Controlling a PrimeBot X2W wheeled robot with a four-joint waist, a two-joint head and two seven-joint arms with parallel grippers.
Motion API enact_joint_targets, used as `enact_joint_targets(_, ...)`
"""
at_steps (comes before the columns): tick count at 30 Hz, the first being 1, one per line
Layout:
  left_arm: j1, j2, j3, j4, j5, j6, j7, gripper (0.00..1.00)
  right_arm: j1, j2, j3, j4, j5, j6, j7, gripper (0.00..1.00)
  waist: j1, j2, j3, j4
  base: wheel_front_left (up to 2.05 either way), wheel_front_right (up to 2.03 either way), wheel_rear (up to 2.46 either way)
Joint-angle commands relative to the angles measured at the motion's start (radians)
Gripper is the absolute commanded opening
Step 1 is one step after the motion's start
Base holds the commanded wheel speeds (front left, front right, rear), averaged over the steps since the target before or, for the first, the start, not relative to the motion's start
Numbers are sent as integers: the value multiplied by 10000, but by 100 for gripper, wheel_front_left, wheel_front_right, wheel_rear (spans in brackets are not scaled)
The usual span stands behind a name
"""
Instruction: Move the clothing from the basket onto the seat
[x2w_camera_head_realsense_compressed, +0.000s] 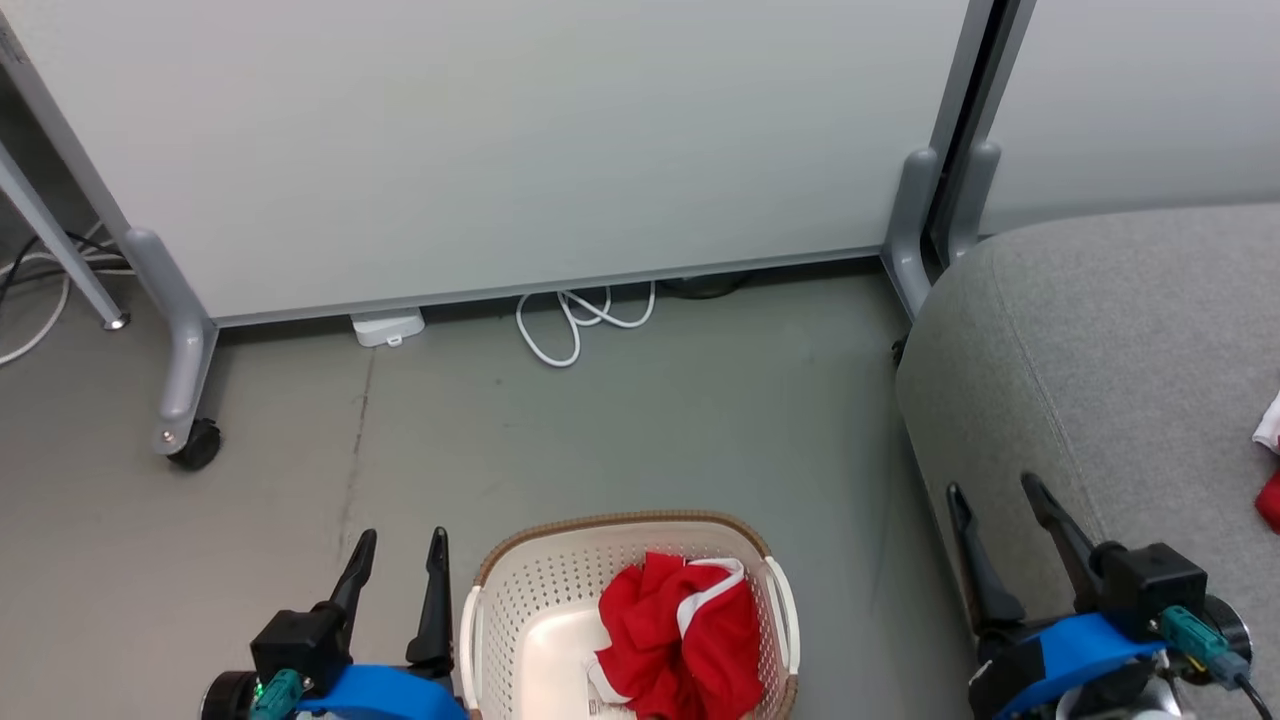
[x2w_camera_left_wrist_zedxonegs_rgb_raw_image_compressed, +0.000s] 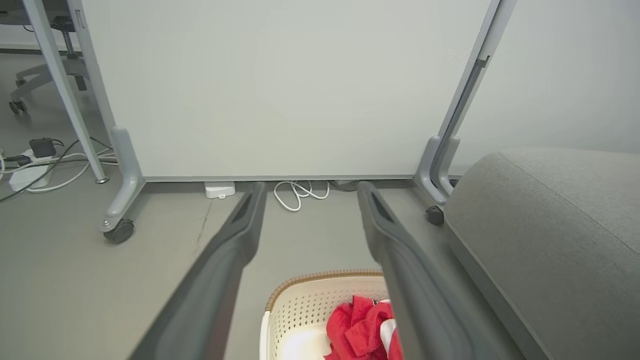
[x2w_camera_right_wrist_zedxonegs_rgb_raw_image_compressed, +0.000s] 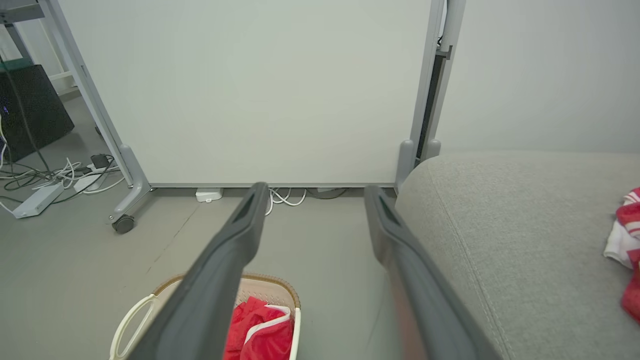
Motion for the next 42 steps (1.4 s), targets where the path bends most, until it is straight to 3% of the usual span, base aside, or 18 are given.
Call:
enact_joint_targets(1, -239, -11, -89, 3, -2, -6, -28, 100, -240, 17, 59, -82, -21, 1, -31, 100, 0, -1, 368, -180, 0, 0, 0)
enact_joint_targets(13, -2173, 14, -1309, 931, -79, -8, -27, 100, -1567, 13, 598, -585, -4, 1, -204, 100, 0, -1, 3470, -1296, 0, 0, 0)
enact_joint_targets(26, -4899, 517, -2920, 3005, -810, -8, -27, 100, -2917, 16, 1266, -1207, 250, 1, -581, 100, 0, -1, 6585, -2295, 0, 0, 0)
enact_joint_targets(42, -6721, 1280, -5155, 5185, -2462, -9, -28, 100, -3387, 16, 1816, -1299, 607, 1, -1240, 100, 0, -1, 8537, -3254, 0, 0, 0)
